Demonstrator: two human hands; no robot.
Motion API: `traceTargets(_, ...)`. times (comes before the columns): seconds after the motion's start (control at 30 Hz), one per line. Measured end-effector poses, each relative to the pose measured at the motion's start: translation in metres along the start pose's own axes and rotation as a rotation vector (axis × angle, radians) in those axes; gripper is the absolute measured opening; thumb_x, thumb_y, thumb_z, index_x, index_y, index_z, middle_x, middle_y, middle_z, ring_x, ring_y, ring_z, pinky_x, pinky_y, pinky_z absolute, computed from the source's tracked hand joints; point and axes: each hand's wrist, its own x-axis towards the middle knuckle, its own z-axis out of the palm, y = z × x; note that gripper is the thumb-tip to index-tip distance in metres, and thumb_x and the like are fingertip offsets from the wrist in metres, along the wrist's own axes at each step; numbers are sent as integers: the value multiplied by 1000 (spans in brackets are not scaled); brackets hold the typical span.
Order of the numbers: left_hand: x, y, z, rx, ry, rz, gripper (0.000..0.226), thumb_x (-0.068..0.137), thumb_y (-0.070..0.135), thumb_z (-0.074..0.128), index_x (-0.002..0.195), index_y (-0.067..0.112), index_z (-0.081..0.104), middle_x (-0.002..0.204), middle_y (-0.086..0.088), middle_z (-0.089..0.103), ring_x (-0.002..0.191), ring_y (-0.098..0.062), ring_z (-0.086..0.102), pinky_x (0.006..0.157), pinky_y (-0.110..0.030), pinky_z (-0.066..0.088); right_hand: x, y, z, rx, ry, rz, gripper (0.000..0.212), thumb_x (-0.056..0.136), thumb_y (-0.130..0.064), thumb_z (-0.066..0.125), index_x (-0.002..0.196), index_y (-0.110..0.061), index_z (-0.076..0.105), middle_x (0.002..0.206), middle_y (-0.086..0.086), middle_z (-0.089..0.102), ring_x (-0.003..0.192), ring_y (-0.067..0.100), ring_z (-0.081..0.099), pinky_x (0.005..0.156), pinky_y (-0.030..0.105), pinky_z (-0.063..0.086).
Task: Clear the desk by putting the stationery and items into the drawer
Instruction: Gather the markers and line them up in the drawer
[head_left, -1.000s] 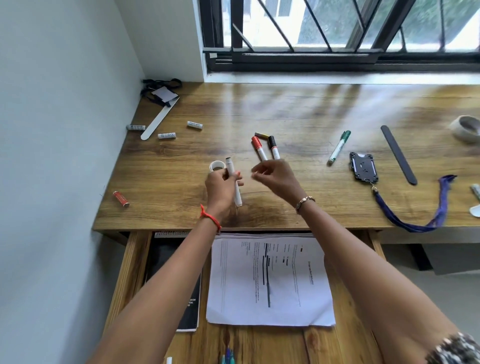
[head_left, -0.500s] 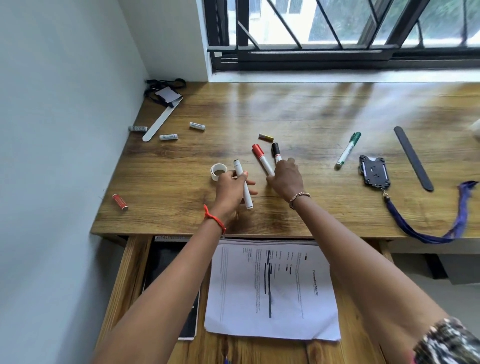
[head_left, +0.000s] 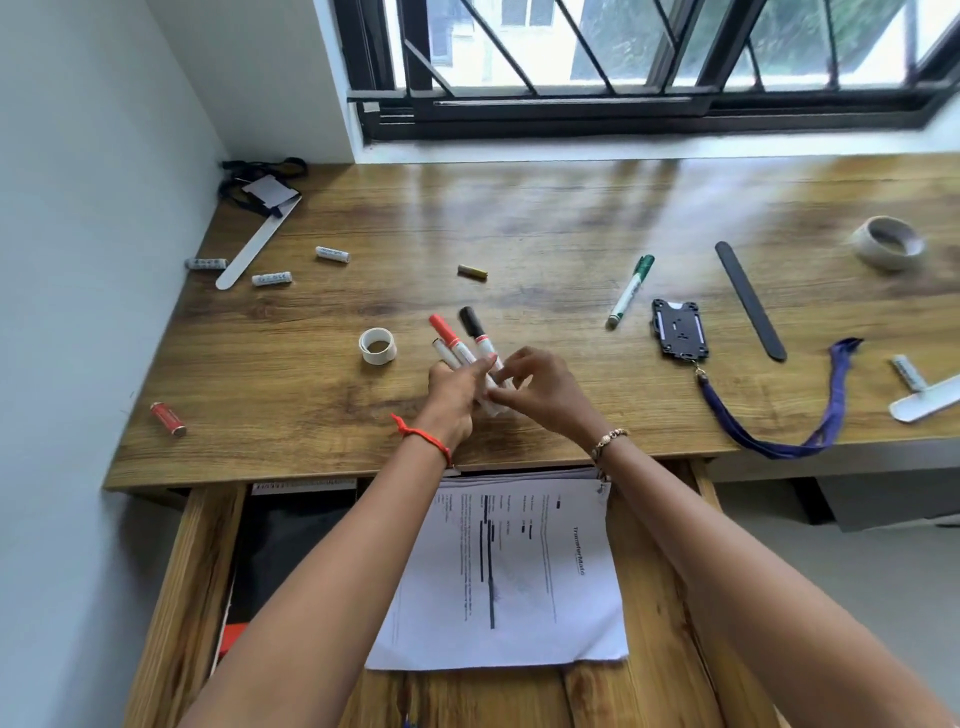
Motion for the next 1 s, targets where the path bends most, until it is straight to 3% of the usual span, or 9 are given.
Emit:
traceTargets(0.13, 1, 0, 5, -46, -27, -16, 10, 84, -1, 62, 78, 6, 56, 72, -6, 62, 64, -16, 61, 55, -22, 52, 13, 17, -30, 122, 49, 39, 26, 81, -32, 68, 81, -7, 74, 78, 21, 70, 65, 30, 58, 60, 35, 44)
traceTargets(0.23, 0, -1, 7, -53, -88, -35, 3, 86, -1, 58, 88, 1, 58, 72, -6, 66, 64, -14, 64, 51, -18, 53, 39, 38, -52, -117, 304, 123, 27, 85, -20, 64, 106, -4, 67, 114, 20, 61, 102, 26, 58, 90, 35, 46)
traceTargets(0.33, -1, -2, 5, -23, -152, -31, 5, 87, -3, 56, 86, 2, 57, 73, -6, 67, 58, -16, 67, 51, -22, 55, 59, 58, -67, -472, 168, 289, 41, 90, -22, 56, 123, 1, 52, 141, 24, 30, 132, 35, 28, 108, 41, 30)
traceTargets(0.47, -2, 1, -2, 7, -177, -21, 7, 88, -3, 54, 88, 3, 55, 84, -8, 65, 54, -9, 67, 51, -21, 54, 68, 65, -68, -554, 138, 370, 33, 90, -16, 54, 111, 9, 54, 139, 27, 28, 122, 39, 38, 102, 44, 37)
traceTargets(0.6, -2, 2, -8, 17, -185, -22, 8, 87, -4, 54, 92, 3, 55, 88, -11, 66, 61, -17, 69, 59, -28, 56, 67, 63, -59, -418, 378, 329, 23, 86, 9, 50, 107, 15, 55, 122, 26, 46, 103, 39, 54, 90, 39, 48)
traceTargets(0.67, -4, 1, -9, 21, -194, -27, 9, 87, -4, 55, 92, 2, 55, 89, -12, 66, 69, -22, 68, 65, -33, 56, 62, 57, -54, -251, 400, 369, 28, 82, 12, 53, 109, 10, 58, 119, 22, 51, 100, 34, 56, 83, 24, 48)
traceTargets(0.77, -10, -2, -11, 15, -189, -39, 9, 86, -6, 55, 90, 3, 56, 90, -12, 66, 75, -26, 66, 70, -36, 56, 44, 35, -44, 243, 301, 452, 50, 74, 16, 60, 122, 7, 51, 112, 23, 56, 82, 27, 58, 49, 8, 48)
traceTargets(0.87, -14, -9, -13, -5, -148, -65, 11, 84, -7, 57, 90, 3, 57, 93, -13, 65, 85, -28, 63, 83, -41, 52, 15, 13, -31, 672, 80, 493, 55, 74, 21, 56, 127, 10, 43, 100, 22, 55, 73, 27, 60, 57, 24, 57)
traceTargets(1.0, -29, -17, -19, -34, -89, -46, 10, 84, -3, 59, 86, 6, 57, 85, -9, 63, 81, -20, 61, 80, -34, 51, -19, 0, -14, 509, -169, 479, 52, 73, 21, 55, 122, 5, 51, 87, 13, 60, 75, 24, 61, 71, 33, 55)
